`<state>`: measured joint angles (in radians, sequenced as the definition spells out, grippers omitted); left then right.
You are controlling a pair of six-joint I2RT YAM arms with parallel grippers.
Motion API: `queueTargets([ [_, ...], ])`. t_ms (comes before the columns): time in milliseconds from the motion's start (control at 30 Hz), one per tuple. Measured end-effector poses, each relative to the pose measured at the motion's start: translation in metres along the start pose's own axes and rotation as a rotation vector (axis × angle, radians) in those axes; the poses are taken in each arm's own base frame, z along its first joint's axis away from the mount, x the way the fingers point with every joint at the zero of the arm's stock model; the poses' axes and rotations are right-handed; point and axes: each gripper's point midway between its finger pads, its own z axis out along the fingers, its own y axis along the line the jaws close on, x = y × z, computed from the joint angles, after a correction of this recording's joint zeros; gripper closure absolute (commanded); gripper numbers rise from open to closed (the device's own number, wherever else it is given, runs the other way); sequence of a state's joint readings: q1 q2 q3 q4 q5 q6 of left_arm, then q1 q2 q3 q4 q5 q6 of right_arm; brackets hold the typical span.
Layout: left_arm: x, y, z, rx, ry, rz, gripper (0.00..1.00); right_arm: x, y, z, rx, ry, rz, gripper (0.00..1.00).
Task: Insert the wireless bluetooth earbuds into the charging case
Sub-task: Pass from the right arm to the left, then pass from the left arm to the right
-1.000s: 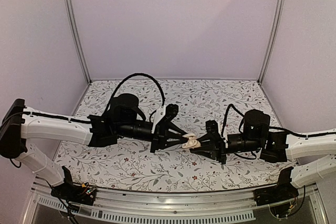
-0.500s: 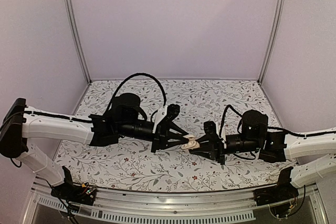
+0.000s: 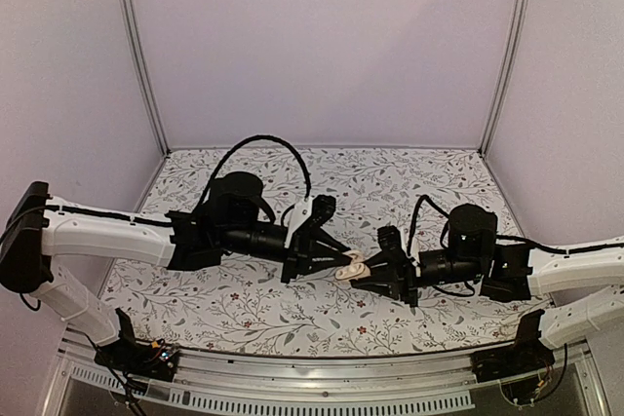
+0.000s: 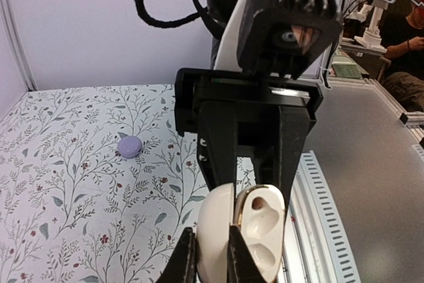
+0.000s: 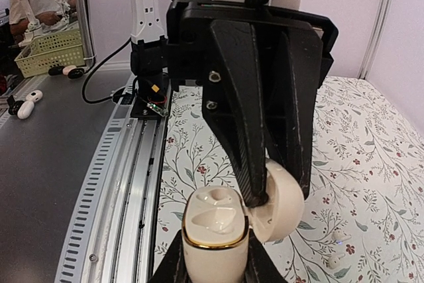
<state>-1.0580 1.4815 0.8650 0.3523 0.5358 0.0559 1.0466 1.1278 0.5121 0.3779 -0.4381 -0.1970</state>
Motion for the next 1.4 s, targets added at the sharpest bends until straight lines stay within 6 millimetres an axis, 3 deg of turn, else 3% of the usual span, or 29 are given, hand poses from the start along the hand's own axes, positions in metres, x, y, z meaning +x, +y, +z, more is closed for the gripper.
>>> queueTargets([
  [233,0.007,0.009,0.0,-0.05,0.037,0.005,1.0,0.004,-0.007,0.001,0.04,0.021,0.035,0.6],
  [400,0.016,0.013,-0.001,-0.08,0.075,0.008,1.0,0.002,-0.012,0.002,0.059,0.03,0.058,0.58],
  [633,0.018,0.014,-0.004,-0.088,0.102,0.032,1.0,0.01,-0.008,0.011,0.015,0.077,0.086,0.58],
  [900,0.02,0.011,-0.007,-0.082,0.125,0.056,1.0,0.022,0.0,0.018,-0.048,0.127,0.115,0.66],
  [1167,0.024,0.011,-0.008,-0.079,0.153,0.065,1.0,0.019,0.001,0.02,-0.062,0.136,0.122,0.67],
  [1400,0.024,0.011,-0.008,-0.078,0.154,0.065,1.0,0.02,0.0,0.021,-0.062,0.142,0.125,0.81],
])
